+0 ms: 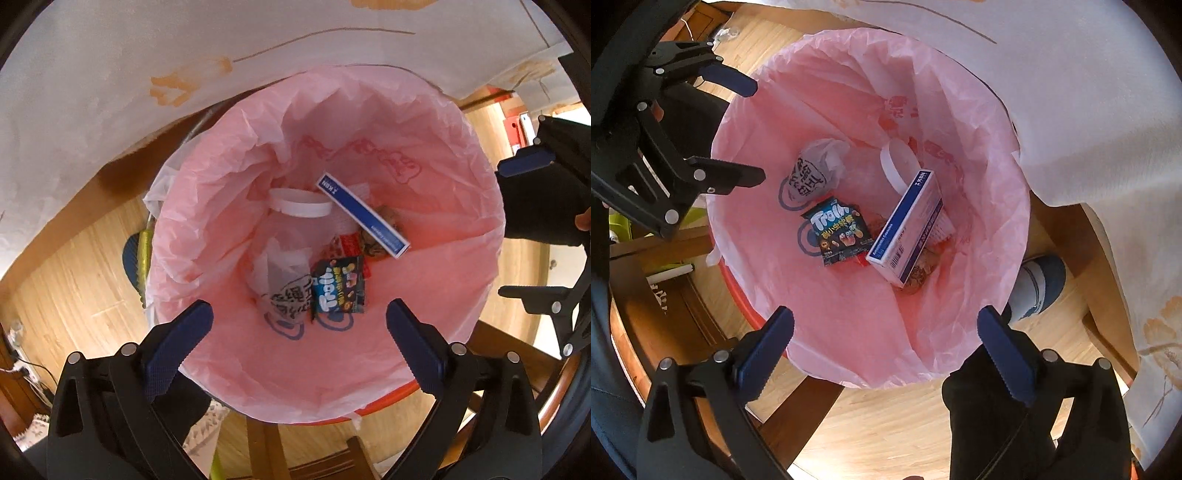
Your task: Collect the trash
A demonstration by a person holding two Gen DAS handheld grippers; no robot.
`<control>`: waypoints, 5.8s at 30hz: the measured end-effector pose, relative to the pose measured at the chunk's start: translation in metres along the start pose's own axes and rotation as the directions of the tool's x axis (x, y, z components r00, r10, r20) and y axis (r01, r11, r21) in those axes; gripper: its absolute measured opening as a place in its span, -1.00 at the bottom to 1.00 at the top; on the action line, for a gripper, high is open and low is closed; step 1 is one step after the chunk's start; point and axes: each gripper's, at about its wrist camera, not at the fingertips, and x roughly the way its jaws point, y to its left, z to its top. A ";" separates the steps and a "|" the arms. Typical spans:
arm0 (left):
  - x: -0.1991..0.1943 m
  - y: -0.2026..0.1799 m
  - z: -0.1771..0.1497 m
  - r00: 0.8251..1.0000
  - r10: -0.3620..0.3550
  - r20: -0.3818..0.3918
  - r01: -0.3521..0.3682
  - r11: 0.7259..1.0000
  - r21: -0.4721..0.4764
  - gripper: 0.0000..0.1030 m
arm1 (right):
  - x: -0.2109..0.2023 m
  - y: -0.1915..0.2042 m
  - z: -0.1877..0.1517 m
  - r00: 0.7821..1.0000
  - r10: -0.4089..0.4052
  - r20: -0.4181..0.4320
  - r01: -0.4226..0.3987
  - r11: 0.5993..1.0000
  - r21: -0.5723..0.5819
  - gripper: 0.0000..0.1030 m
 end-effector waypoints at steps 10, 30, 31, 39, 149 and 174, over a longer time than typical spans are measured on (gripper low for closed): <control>-0.010 -0.001 0.000 1.000 0.002 0.001 -0.002 1.000 -0.003 0.89 | -0.012 0.000 -0.003 1.000 -0.009 0.017 0.009 1.000 0.004 0.91; -0.070 -0.015 -0.009 0.999 0.039 0.006 -0.039 0.998 0.047 0.89 | -0.078 0.012 -0.025 0.996 -0.051 0.069 0.051 0.999 0.001 0.91; -0.075 -0.016 -0.010 0.999 0.042 0.007 -0.042 0.998 0.051 0.89 | -0.083 0.013 -0.027 0.996 -0.055 0.076 0.055 0.998 0.001 0.91; -0.111 -0.027 -0.019 0.999 0.035 0.020 -0.036 0.996 0.082 0.89 | -0.123 0.019 -0.045 0.989 -0.065 0.129 0.063 0.998 0.019 0.91; -0.358 -0.101 -0.211 0.906 0.052 0.421 -0.001 0.993 -0.122 0.89 | -0.331 0.165 -0.219 0.741 -0.240 0.627 0.029 0.944 0.327 0.91; -0.358 -0.104 -0.209 0.907 0.051 0.419 -0.003 0.993 -0.115 0.89 | -0.329 0.165 -0.217 0.741 -0.239 0.628 0.030 0.946 0.324 0.91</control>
